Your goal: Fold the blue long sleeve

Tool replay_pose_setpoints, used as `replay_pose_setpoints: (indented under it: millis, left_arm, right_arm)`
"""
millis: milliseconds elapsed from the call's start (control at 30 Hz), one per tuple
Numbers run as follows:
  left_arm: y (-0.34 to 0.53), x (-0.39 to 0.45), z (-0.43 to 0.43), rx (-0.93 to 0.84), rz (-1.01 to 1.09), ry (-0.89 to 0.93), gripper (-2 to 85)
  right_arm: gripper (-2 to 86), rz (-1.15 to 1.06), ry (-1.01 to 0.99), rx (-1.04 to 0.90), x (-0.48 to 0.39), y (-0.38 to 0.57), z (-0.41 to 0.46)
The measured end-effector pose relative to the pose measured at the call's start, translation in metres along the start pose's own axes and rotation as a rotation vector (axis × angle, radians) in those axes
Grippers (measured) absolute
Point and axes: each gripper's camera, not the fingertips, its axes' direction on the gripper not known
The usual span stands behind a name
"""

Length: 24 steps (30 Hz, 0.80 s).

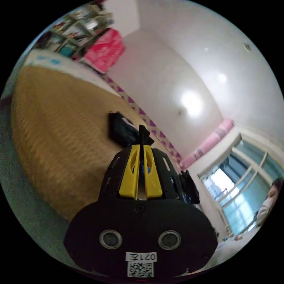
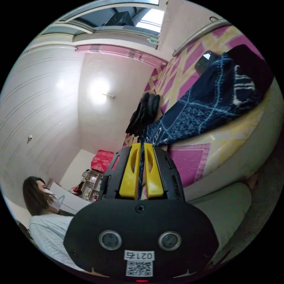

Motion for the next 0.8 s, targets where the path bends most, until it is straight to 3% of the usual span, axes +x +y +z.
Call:
replay_pose_setpoints:
  millis: [67,167,333,467,600,667,733,800]
  left_arm:
    - [0.004,-0.061,-0.031,0.040,-0.135,0.026,-0.8]
    - [0.003,-0.092,-0.051,0.053,-0.175,0.044,-0.3]
    - [-0.012,-0.112,-0.076,0.105,-0.241,0.044,7.5]
    - [-0.049,-0.111,-0.080,0.037,-0.232,-0.051,11.3]
    - [-0.084,-0.122,-0.074,-0.006,-0.299,-0.163,7.7]
    - [-0.105,-0.120,-0.079,0.013,-0.256,-0.099,0.6]
    - [-0.114,-0.114,-0.091,0.055,-0.178,-0.110,-0.2]
    - [-0.112,-0.129,-0.092,0.010,-0.245,-0.192,-0.3]
  right_arm:
    - [0.6,-0.007,0.000,-0.030,-0.007,0.002,0.017]
    - [0.5,-0.024,0.005,-0.079,-0.018,0.004,0.044]
    - [0.3,-0.044,-0.024,-0.128,-0.031,0.009,0.075]
    - [0.0,-0.051,-0.041,-0.151,-0.036,0.016,0.090]
    - [-0.3,-0.037,-0.050,-0.154,-0.031,0.024,0.095]
    - [-0.4,-0.028,-0.060,-0.153,-0.029,0.027,0.096]
    - [-0.5,-0.027,-0.071,-0.150,-0.029,0.031,0.095]
    - [-0.5,-0.028,-0.064,-0.145,-0.027,0.035,0.091]
